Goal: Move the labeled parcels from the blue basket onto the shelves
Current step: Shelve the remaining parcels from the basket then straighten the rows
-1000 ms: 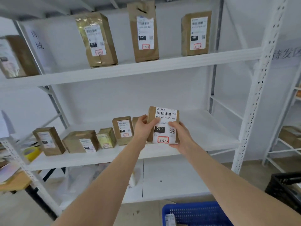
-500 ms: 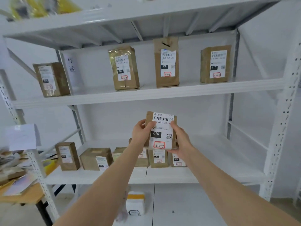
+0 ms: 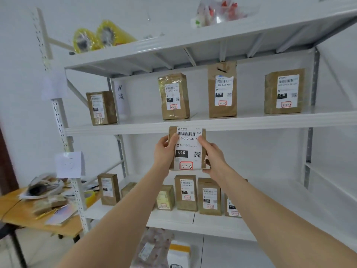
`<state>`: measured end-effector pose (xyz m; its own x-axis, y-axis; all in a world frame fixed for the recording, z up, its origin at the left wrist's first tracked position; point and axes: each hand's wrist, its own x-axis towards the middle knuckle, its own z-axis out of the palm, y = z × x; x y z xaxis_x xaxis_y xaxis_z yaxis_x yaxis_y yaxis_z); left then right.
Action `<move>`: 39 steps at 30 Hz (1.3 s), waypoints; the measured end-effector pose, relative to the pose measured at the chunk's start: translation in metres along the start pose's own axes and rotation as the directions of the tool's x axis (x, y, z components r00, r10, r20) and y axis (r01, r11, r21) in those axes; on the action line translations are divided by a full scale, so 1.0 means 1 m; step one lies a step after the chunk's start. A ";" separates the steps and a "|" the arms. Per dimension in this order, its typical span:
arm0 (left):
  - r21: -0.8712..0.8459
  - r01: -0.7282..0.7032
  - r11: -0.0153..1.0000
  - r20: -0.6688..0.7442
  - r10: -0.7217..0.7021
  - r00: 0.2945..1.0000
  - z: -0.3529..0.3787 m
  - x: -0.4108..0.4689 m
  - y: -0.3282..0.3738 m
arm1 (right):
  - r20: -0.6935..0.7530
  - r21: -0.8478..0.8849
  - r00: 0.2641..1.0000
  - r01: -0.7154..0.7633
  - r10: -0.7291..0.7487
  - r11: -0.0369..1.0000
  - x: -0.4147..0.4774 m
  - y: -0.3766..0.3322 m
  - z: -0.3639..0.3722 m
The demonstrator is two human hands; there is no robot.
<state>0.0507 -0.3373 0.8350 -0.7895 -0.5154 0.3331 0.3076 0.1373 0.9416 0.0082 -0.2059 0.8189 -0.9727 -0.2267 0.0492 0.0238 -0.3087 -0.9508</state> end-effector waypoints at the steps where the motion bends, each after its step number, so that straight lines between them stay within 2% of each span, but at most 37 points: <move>1: 0.004 -0.011 1.000 -0.006 0.011 1.000 -0.005 0.003 0.004 | 0.009 0.007 1.000 0.010 -0.010 1.000 0.001 -0.004 0.007; 13: 0.010 -0.158 0.987 0.027 0.158 0.987 -0.068 0.068 0.017 | -0.007 0.030 0.995 0.098 -0.098 0.995 0.036 -0.008 0.096; 20: 0.007 -0.164 0.986 0.075 0.163 0.984 -0.101 0.136 0.006 | -0.087 0.015 0.982 0.170 -0.168 0.985 0.069 -0.004 0.153; 28: -0.094 -0.248 0.964 0.122 0.259 0.958 -0.137 0.206 0.027 | -0.163 0.009 0.928 0.341 -0.335 0.940 0.099 -0.020 0.220; 32: -0.138 -0.270 0.953 0.163 0.290 0.943 -0.143 0.236 0.042 | -0.175 -0.034 0.905 0.388 -0.387 0.921 0.118 -0.036 0.240; 39: -0.169 -0.268 0.948 0.148 0.294 0.944 -0.141 0.278 0.048 | -0.129 -0.172 0.883 0.428 -0.451 0.887 0.155 -0.057 0.254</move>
<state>-0.0792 -0.5930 0.9654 -0.7340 -0.3211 0.5984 0.5933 0.1255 0.7951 -0.0852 -0.4582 0.9579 -0.8994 0.0588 0.4331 -0.4352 -0.2122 -0.8750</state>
